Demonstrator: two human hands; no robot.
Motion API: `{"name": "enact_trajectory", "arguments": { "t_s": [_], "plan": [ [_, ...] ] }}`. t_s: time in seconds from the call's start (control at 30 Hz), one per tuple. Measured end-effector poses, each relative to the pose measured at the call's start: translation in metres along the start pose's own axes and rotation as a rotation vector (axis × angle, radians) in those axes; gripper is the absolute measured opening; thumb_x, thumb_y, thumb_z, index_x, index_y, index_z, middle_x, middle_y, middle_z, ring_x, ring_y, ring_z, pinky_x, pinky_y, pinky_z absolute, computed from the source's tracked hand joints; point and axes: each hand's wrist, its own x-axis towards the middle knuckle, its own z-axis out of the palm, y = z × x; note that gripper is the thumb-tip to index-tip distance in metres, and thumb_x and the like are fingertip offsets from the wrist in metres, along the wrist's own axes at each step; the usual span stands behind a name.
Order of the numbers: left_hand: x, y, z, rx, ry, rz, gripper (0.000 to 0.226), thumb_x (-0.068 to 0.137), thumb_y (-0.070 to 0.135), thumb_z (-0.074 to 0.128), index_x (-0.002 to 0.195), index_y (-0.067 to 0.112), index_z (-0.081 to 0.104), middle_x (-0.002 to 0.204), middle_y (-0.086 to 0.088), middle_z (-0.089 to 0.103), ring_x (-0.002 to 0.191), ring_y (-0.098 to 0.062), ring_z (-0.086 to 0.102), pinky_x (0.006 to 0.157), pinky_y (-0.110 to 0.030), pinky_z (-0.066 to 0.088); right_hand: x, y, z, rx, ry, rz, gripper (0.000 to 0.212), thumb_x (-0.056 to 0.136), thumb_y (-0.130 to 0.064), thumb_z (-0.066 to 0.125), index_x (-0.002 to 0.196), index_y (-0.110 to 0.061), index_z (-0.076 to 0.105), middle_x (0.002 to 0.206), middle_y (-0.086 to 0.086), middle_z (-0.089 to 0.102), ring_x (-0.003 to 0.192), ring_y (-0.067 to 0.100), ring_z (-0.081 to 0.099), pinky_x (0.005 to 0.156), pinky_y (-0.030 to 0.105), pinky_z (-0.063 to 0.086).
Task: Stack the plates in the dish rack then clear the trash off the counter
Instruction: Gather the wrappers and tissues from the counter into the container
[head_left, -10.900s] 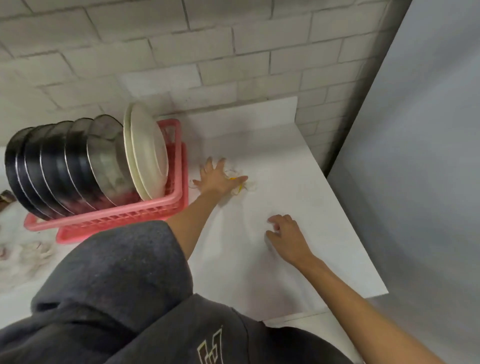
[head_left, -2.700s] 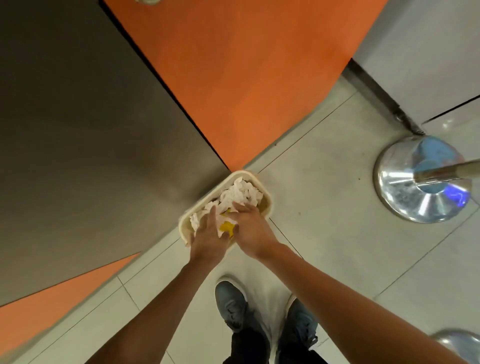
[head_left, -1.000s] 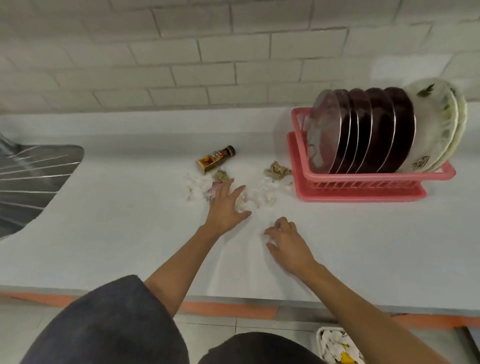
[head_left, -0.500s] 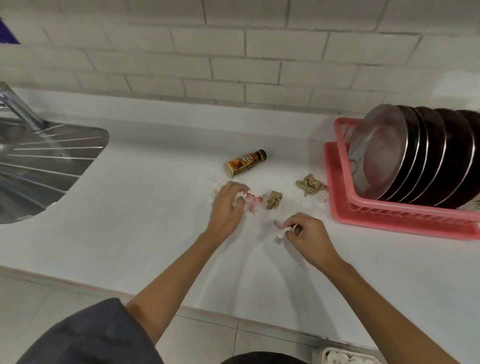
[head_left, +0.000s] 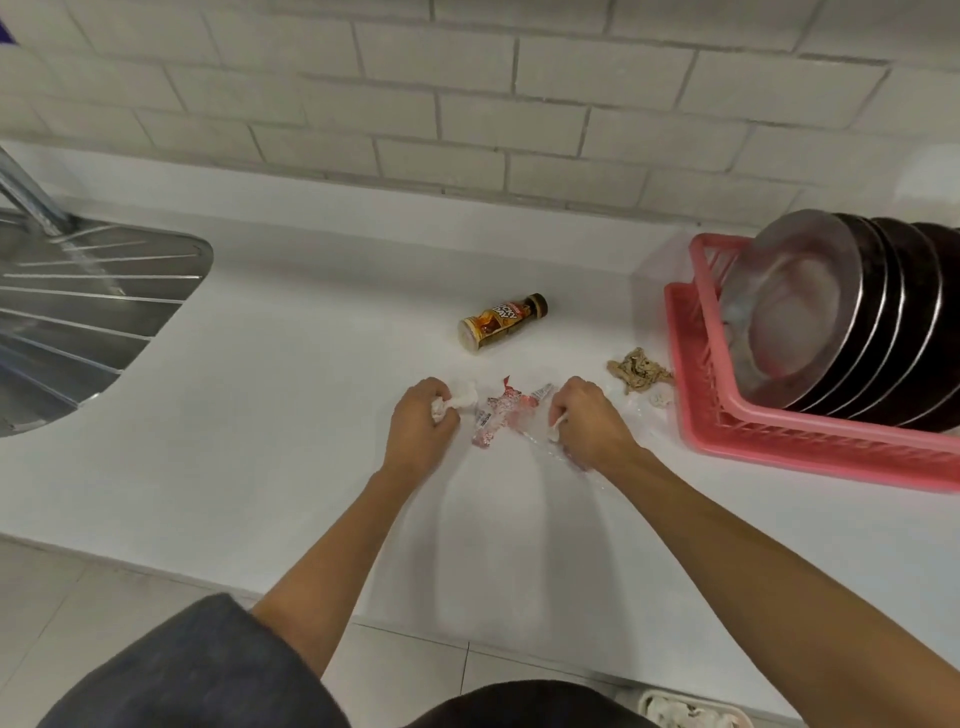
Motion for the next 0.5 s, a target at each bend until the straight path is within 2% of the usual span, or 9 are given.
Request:
{"name": "enact_trajectory", "arguments": {
  "t_s": [0.1, 0.2, 0.27, 0.4, 0.5],
  "plan": [
    [-0.012, 0.015, -0.012, -0.108, 0.052, 0.038, 0.013, 0.081, 0.011, 0.06, 0.092, 0.018, 0.058, 0.09, 0.004, 0.062, 0.082, -0.018, 0.056, 0.068, -0.032, 0.044, -0.002, 0.003, -0.005, 0.025, 0.085, -0.11, 0.033, 0.069, 0.019, 0.055, 0.075, -0.01, 0.07, 0.098, 0.006, 0.06, 0.092, 0.022, 0.057, 0.075, 0.032, 0.051],
    [-0.019, 0.045, -0.019, -0.209, 0.08, 0.093, 0.029, 0.081, 0.005, 0.056, 0.105, 0.02, 0.063, 0.104, 0.007, 0.065, 0.097, -0.013, 0.06, 0.081, -0.025, 0.048, -0.015, 0.0, -0.023, 0.208, 0.212, -0.131, 0.032, 0.07, 0.019, 0.053, 0.072, -0.007, 0.071, 0.093, 0.005, 0.063, 0.084, 0.015, 0.055, 0.074, 0.009, 0.039],
    [-0.025, 0.069, -0.015, -0.212, 0.042, 0.195, 0.033, 0.08, 0.003, 0.055, 0.107, 0.018, 0.068, 0.106, 0.007, 0.065, 0.101, -0.011, 0.059, 0.085, -0.021, 0.046, -0.032, 0.0, -0.036, 0.314, 0.298, -0.131, 0.031, 0.067, 0.019, 0.055, 0.069, -0.008, 0.071, 0.089, 0.004, 0.065, 0.08, 0.012, 0.055, 0.072, 0.005, 0.037],
    [-0.048, 0.117, 0.013, -0.227, -0.096, 0.351, 0.023, 0.079, -0.005, 0.057, 0.087, 0.011, 0.072, 0.095, 0.004, 0.059, 0.092, -0.01, 0.057, 0.079, -0.017, 0.042, -0.081, 0.012, -0.056, 0.477, 0.387, -0.09, 0.03, 0.063, 0.019, 0.057, 0.067, -0.007, 0.071, 0.087, 0.003, 0.068, 0.087, 0.014, 0.062, 0.072, 0.011, 0.042],
    [-0.074, 0.149, 0.037, -0.29, -0.227, 0.397, 0.017, 0.076, -0.002, 0.056, 0.081, 0.006, 0.07, 0.091, 0.0, 0.062, 0.087, -0.011, 0.058, 0.077, -0.017, 0.043, -0.133, 0.034, -0.062, 0.634, 0.444, 0.021, 0.031, 0.062, 0.019, 0.057, 0.07, -0.006, 0.072, 0.088, 0.002, 0.068, 0.081, 0.015, 0.063, 0.064, 0.023, 0.051]
  ]
}}
